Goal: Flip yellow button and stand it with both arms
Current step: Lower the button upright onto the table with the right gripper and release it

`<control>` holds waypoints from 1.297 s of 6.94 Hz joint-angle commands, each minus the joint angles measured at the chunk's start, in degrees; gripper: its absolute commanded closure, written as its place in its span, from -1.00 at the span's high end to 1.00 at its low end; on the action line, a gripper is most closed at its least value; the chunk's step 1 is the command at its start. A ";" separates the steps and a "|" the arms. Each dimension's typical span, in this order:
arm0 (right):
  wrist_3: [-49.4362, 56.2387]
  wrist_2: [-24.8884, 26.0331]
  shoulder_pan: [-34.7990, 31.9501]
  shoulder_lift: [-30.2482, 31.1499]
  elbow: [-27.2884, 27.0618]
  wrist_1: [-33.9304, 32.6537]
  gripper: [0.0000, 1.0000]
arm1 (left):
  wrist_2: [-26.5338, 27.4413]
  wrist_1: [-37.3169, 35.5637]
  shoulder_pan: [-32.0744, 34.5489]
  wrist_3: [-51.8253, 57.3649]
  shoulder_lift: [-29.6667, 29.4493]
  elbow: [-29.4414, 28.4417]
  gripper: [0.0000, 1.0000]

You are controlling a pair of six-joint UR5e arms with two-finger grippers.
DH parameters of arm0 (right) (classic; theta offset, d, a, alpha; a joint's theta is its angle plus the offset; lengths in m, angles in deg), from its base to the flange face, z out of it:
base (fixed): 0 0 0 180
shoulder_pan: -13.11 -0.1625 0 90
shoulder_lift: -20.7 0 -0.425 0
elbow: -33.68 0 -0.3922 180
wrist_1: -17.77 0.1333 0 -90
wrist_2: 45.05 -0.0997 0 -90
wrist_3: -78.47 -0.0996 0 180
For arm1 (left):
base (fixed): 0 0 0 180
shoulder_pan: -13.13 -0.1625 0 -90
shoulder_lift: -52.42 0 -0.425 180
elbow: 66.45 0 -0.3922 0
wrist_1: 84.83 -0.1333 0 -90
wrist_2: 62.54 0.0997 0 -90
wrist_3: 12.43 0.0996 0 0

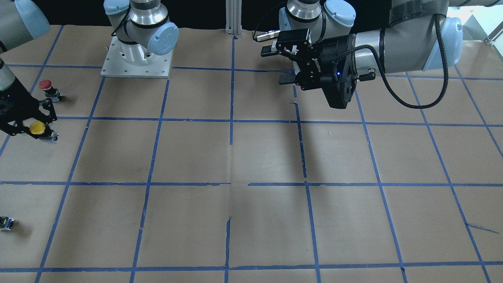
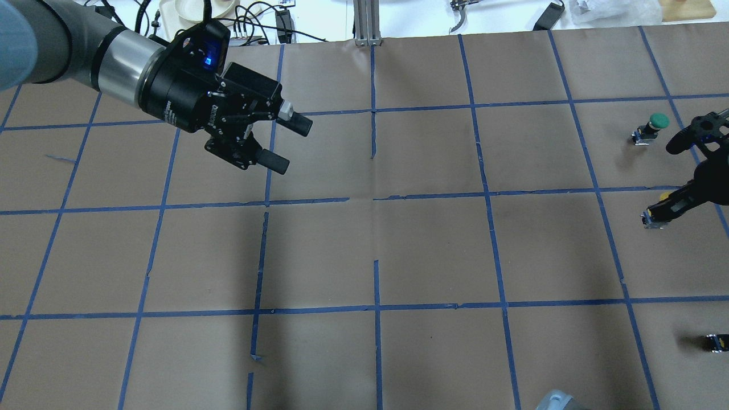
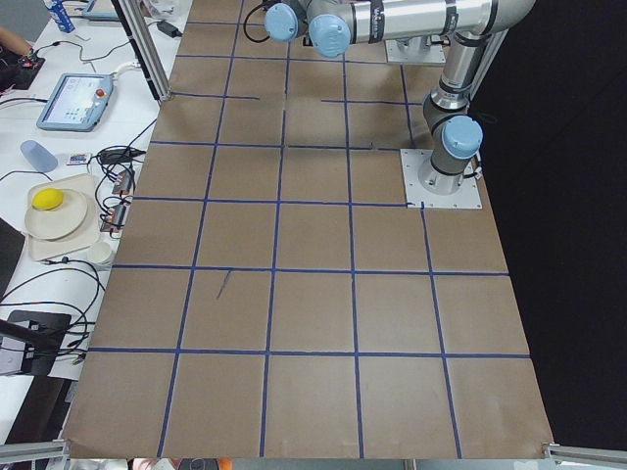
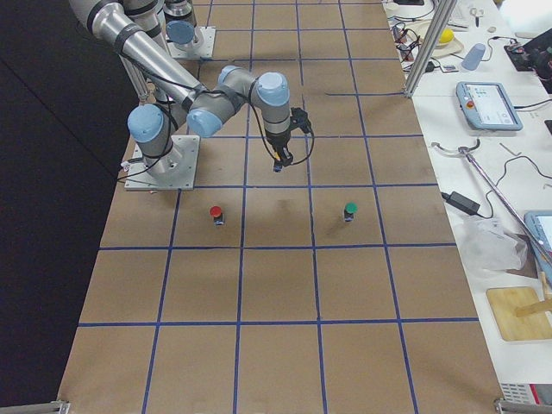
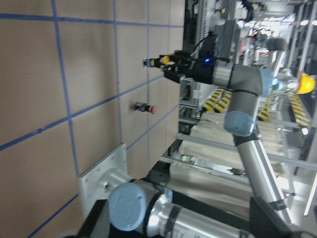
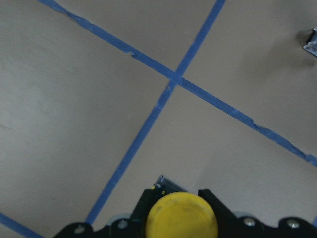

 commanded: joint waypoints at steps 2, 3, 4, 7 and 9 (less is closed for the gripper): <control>11.24 -6.29 8.42 -9.27 -0.49 -9.59 -0.66 | 28.59 -19.13 1.49 -18.60 1.28 -0.36 1.00; 11.53 -6.31 8.69 -10.24 -0.49 -9.68 -0.65 | 31.73 -21.69 2.90 -21.03 2.75 0.08 1.00; 11.71 -6.31 9.13 -10.60 -0.49 -9.60 -0.62 | 37.67 -23.20 4.56 -22.88 4.25 0.43 1.00; 10.66 -3.69 9.14 -10.00 -0.23 -8.72 1.00 | 45.20 -34.01 8.36 -32.74 6.00 4.45 1.00; 7.95 -2.44 8.26 -6.50 1.25 -6.71 1.00 | 43.90 -43.56 7.31 -33.18 4.27 5.01 1.00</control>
